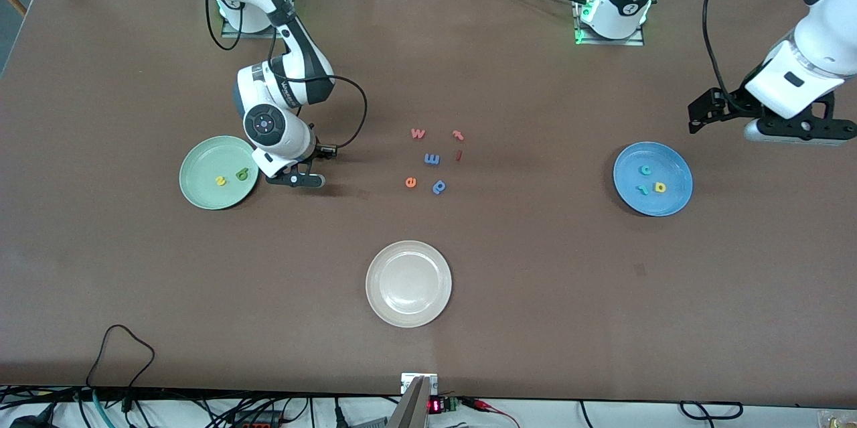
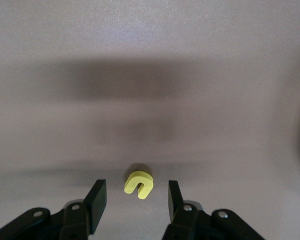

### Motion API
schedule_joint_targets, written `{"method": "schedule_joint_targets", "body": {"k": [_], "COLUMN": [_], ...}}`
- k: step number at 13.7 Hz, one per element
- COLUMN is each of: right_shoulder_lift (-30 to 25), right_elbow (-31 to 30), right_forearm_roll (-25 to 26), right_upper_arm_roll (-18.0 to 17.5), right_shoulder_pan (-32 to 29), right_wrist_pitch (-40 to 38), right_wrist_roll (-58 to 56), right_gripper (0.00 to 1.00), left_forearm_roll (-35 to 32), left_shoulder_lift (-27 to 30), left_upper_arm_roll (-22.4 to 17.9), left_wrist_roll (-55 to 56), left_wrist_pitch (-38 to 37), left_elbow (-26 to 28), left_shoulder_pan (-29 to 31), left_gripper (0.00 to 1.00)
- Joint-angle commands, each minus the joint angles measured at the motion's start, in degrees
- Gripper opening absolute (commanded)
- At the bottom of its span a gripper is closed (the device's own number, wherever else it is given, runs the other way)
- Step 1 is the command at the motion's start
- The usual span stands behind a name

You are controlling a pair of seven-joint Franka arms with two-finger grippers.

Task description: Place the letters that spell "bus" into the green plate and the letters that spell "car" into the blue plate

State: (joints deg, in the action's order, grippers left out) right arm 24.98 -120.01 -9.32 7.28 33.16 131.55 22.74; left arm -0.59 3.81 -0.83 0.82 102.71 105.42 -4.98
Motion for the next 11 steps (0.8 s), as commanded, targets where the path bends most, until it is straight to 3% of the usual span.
{"method": "schedule_joint_targets", "body": {"k": [1, 11], "right_shoulder_lift": [0.42, 1.48], "right_elbow": [-0.05, -0.05], "right_forearm_roll": [-1.22, -1.31], "right_upper_arm_roll": [0.45, 0.45], "right_shoulder_pan": [0.68, 1.38], "right_wrist_pitch": [0.73, 0.73], "right_wrist_roll": [1.24, 1.95], "right_gripper": [0.58, 0.54], "left_forearm_roll": [-1.26, -1.35], "left_shoulder_lift": [1.64, 1.55], "left_upper_arm_roll": [1.09, 1.7], "left_wrist_roll": [-0.56, -0.47], "left_wrist_pitch": [-1.45, -5.15], "left_elbow": [0.32, -3.12], "left_shoulder_pan": [0.15, -0.46], "left_gripper": [1.0, 1.0]}}
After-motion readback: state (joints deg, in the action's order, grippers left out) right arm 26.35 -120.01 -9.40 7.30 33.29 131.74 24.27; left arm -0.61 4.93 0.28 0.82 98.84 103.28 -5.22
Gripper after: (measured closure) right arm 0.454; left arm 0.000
